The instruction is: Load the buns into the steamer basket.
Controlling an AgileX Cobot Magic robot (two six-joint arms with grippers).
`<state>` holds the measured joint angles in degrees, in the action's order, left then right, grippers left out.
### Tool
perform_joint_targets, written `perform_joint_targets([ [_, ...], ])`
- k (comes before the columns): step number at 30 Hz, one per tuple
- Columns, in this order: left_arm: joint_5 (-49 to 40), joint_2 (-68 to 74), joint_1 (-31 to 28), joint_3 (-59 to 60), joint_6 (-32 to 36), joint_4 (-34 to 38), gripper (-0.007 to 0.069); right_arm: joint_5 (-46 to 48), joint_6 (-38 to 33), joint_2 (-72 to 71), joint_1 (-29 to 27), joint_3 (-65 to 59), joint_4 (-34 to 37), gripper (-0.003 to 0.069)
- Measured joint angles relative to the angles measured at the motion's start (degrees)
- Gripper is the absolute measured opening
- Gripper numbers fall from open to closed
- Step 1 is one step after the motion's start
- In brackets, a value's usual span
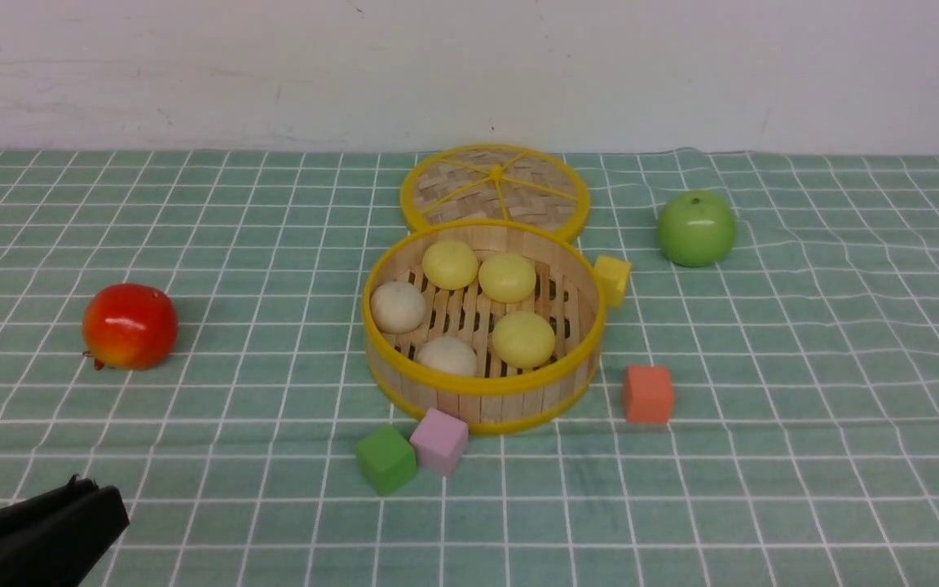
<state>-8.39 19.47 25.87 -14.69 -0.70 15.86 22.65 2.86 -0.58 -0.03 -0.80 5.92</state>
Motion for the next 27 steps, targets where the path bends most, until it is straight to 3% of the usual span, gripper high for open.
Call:
perform_joint_targets([
  [23, -0.3, -0.1, -0.1, 0.0, 0.0, -1.1, 0.013, 0.0, 0.0, 0.0, 0.0, 0.0, 0.0, 0.001],
  [27, 0.2, -0.5, -3.5, 0.0, -0.9, -1.6, 0.0116, 0.0, 0.0, 0.0, 0.0, 0.0, 0.0, 0.0012],
])
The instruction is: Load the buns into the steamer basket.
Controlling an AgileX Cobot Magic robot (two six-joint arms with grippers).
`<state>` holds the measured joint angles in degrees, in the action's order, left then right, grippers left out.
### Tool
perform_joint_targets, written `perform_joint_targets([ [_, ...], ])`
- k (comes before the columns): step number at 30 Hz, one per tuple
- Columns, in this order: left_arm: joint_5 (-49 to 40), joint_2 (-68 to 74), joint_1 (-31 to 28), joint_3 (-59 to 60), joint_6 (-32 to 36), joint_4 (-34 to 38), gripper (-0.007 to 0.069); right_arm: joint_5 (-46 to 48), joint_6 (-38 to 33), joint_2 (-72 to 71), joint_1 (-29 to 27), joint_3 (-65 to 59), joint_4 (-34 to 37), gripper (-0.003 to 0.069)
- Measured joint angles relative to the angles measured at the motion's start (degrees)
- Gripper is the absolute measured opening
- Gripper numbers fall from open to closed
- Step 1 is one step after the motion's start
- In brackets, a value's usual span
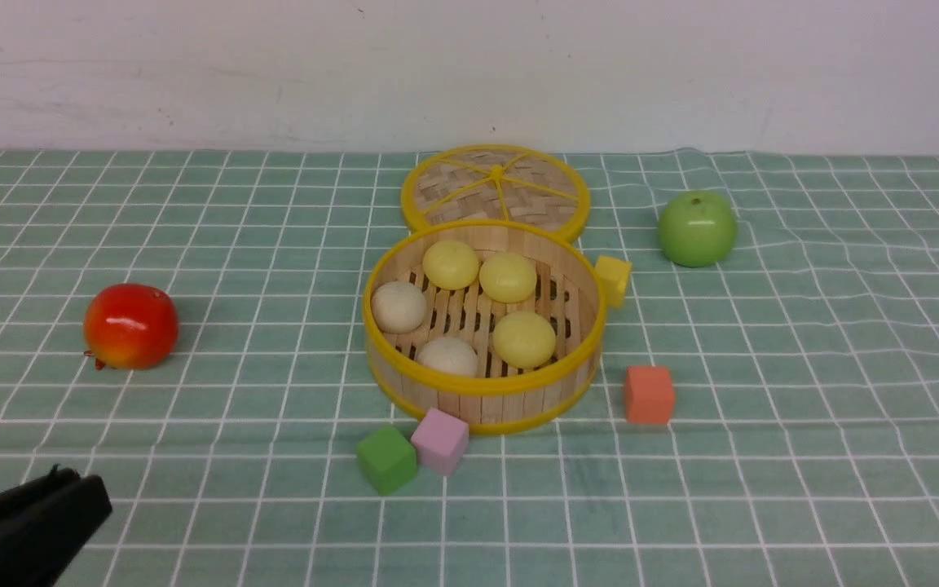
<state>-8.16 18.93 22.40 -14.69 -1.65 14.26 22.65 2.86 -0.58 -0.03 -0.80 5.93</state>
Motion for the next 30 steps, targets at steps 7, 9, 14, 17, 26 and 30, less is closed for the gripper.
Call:
perform_joint_targets([
  [7, -3.2, -6.3, -11.8, 0.6, -0.6, -0.6, -0.0014, 0.0, 0.0, 0.0, 0.0, 0.0, 0.0, 0.0018],
  [9, -3.2, -9.9, -14.2, 2.3, -0.6, -0.8, -0.0014, 0.0, 0.0, 0.0, 0.0, 0.0, 0.0, 0.0021],
  [14, -3.0, -16.6, -17.4, 8.8, -0.6, -0.8, -0.0014, 0.0, 0.0, 0.0, 0.0, 0.0, 0.0, 0.0025],
  [17, -5.0, -19.3, -19.0, 15.3, -0.6, -0.9, -0.0014, 0.0, 0.0, 0.0, 0.0, 0.0, 0.0, 0.0028],
  [26, -14.3, -19.5, -19.8, 16.4, -0.7, -2.3, -0.0014, 0.0, 0.0, 0.0, -0.2, 0.0, 0.1, 0.0039],
  [30, -14.3, -19.5, -19.8, 16.4, -0.7, -2.3, -0.0014, 0.0, 0.0, 0.0, -0.2, 0.0, 0.1, 0.0043],
])
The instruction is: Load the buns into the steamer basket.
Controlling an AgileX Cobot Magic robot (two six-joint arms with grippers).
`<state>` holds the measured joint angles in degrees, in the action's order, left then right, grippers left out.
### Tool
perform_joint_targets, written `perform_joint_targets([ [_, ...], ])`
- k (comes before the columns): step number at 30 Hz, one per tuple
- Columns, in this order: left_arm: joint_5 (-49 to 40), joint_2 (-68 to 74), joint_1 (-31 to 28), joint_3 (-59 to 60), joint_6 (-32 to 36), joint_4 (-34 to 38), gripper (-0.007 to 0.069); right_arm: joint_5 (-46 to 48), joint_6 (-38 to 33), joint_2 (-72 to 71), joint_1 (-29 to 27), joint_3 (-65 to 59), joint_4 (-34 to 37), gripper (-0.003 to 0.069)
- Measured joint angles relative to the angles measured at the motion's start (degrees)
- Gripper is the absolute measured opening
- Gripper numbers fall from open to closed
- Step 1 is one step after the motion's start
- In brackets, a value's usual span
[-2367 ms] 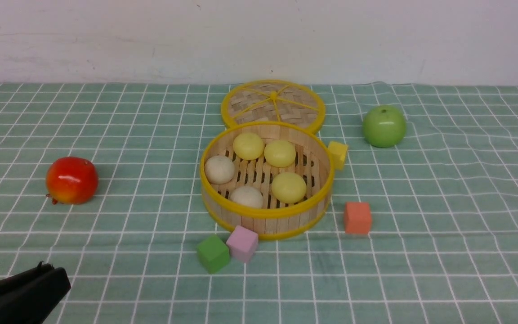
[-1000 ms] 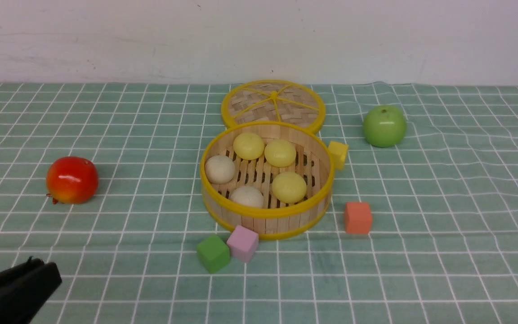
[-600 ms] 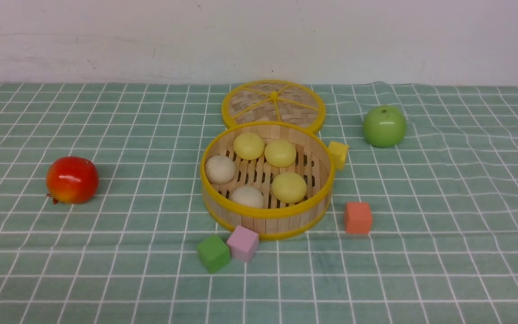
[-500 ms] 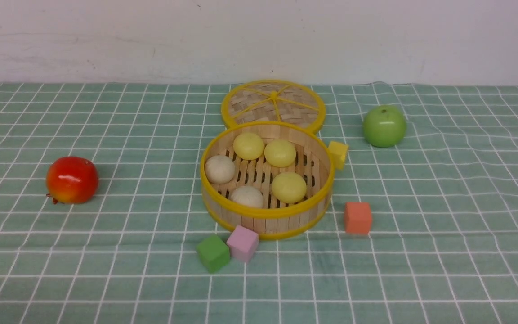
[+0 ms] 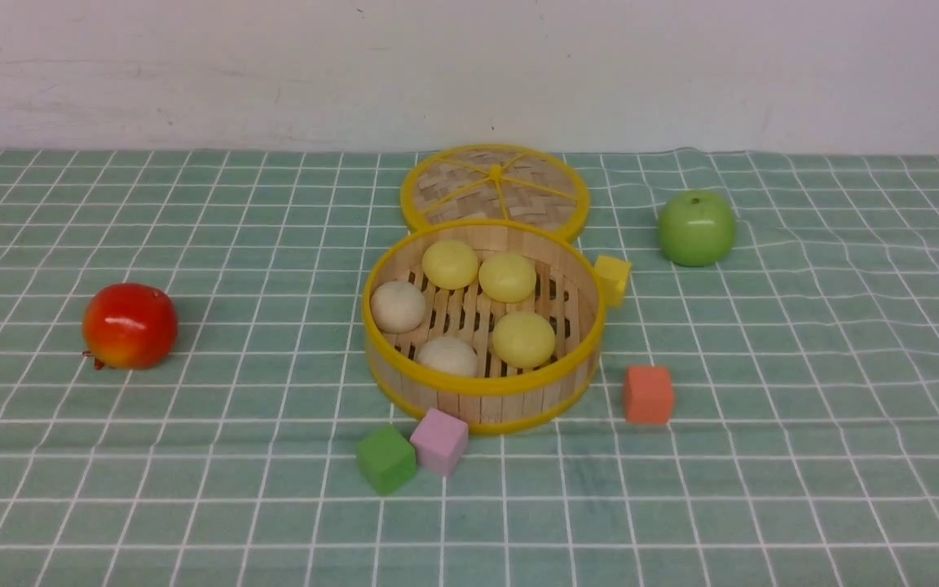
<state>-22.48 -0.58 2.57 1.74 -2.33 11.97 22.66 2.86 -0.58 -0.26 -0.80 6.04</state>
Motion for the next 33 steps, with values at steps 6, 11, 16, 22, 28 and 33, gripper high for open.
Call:
perform_joint_targets([
  [6, 0.0, 0.0, 0.0, 0.0, 0.0, 0.0, -0.0014, 0.0, 0.0, 0.0, 0.0, 0.0, 0.1, 0.0052],
  [11, 0.0, 0.0, 0.0, 0.0, 0.0, 0.0, -0.0014, 0.0, 0.0, 0.0, 0.0, 0.0, 0.1, 0.0056],
  [16, 0.0, 0.0, 0.0, 0.0, 0.0, 0.0, -0.0014, 0.0, 0.0, 0.0, 0.0, 0.0, 0.1, 0.0063],
  [22, 0.0, 0.0, 0.0, 0.0, 0.0, 0.0, -0.0014, 0.0, 0.0, 0.0, 0.0, 0.0, 0.1, 0.0071],
  [28, 0.0, 0.0, 0.0, 0.0, 0.0, 0.0, -0.0013, 0.0, 0.0, 0.0, 0.0, 0.0, 0.1, 0.008],
  [33, 0.0, 0.0, 0.0, 0.0, 0.0, 0.0, -0.0008, 0.0, 0.0, 0.0, 0.0, 0.0, 0.1, 0.0089],
])
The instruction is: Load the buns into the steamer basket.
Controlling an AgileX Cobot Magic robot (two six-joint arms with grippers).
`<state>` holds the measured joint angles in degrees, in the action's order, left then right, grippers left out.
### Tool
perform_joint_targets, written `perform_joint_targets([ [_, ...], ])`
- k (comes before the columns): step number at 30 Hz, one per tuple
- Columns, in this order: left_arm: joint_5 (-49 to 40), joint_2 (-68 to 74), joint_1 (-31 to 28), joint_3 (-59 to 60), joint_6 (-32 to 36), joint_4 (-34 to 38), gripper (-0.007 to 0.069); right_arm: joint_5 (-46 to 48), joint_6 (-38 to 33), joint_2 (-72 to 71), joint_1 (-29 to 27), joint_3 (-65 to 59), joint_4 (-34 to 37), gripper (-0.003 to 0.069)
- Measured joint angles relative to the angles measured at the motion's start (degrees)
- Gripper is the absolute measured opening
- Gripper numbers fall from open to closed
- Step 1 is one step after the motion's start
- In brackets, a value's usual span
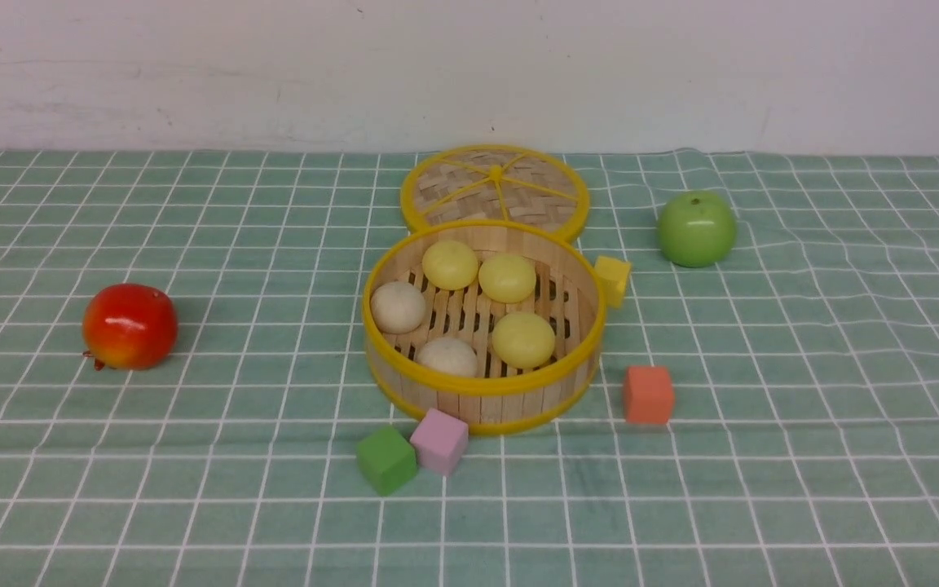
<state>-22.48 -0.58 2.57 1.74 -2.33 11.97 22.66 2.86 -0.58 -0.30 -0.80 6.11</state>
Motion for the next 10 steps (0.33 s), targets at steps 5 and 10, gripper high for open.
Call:
perform_joint_targets([
  [5, 0.0, 0.0, 0.0, 0.0, 0.0, 0.0, -0.0002, 0.0, 0.0, 0.0, 0.0, 0.0, 0.0, 0.0095],
  [10, 0.0, 0.0, 0.0, 0.0, 0.0, 0.0, 0.0002, 0.0, 0.0, 0.0, 0.0, 0.0, 0.0, 0.0101],
])
